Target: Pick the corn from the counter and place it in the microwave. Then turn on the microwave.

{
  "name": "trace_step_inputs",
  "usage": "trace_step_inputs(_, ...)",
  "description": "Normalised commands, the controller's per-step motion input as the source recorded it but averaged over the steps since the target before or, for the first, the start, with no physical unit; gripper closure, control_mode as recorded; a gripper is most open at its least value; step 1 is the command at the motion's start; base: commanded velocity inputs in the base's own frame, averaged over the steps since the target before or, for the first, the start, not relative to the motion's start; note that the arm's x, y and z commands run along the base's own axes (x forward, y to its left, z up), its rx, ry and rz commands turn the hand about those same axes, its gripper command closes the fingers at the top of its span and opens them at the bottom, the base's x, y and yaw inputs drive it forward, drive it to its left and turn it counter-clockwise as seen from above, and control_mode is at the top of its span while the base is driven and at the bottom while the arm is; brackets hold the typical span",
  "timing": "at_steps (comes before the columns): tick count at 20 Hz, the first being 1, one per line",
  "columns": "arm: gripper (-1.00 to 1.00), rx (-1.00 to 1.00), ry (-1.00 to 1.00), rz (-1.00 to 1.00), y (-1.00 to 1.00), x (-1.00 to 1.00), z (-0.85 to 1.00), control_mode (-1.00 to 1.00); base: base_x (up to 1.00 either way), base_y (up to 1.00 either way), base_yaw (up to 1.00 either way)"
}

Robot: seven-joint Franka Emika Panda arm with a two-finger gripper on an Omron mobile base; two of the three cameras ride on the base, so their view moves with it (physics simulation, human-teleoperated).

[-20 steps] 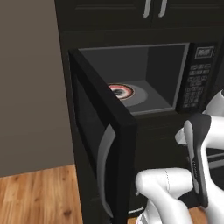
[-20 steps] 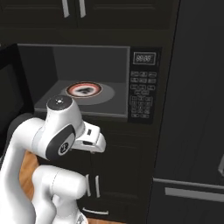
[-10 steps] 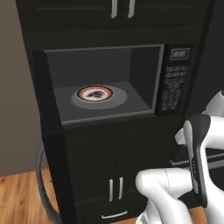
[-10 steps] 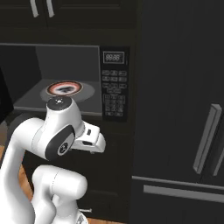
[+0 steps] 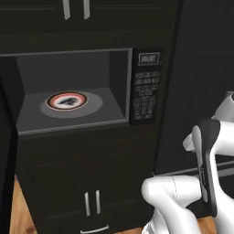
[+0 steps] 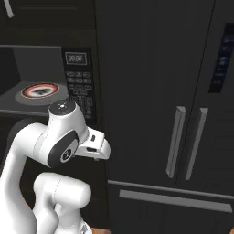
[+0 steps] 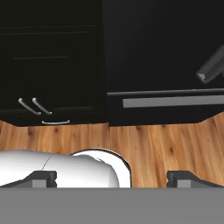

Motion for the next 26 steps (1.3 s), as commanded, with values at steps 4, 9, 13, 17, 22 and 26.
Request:
trace_step_inputs(4, -1.00, 0.00, 0.00, 0.00, 0.00, 0.00, 0.00, 1.00, -0.09, -0.67, 0.00)
trace_step_inputs(9, -1.00, 0.00, 0.00, 0.00, 0.00, 0.00, 0.00, 1.00, -0.09, -0.67, 0.00)
trace_step_inputs(13, -1.00, 0.00, 0.00, 0.00, 0.00, 0.00, 0.00, 1.00, -0.07, -0.66, 0.00)
trace_step_inputs(17, -1.00, 0.00, 0.00, 0.00, 0.00, 0.00, 0.00, 1.00, -0.06, -0.66, 0.00)
trace_step_inputs(22, -1.00, 0.00, 0.00, 0.00, 0.00, 0.00, 0.00, 1.00, -0.03, -0.66, 0.00)
trace_step_inputs(26, -1.00, 0.00, 0.00, 0.00, 0.00, 0.00, 0.00, 1.00, -0.01, -0.66, 0.00)
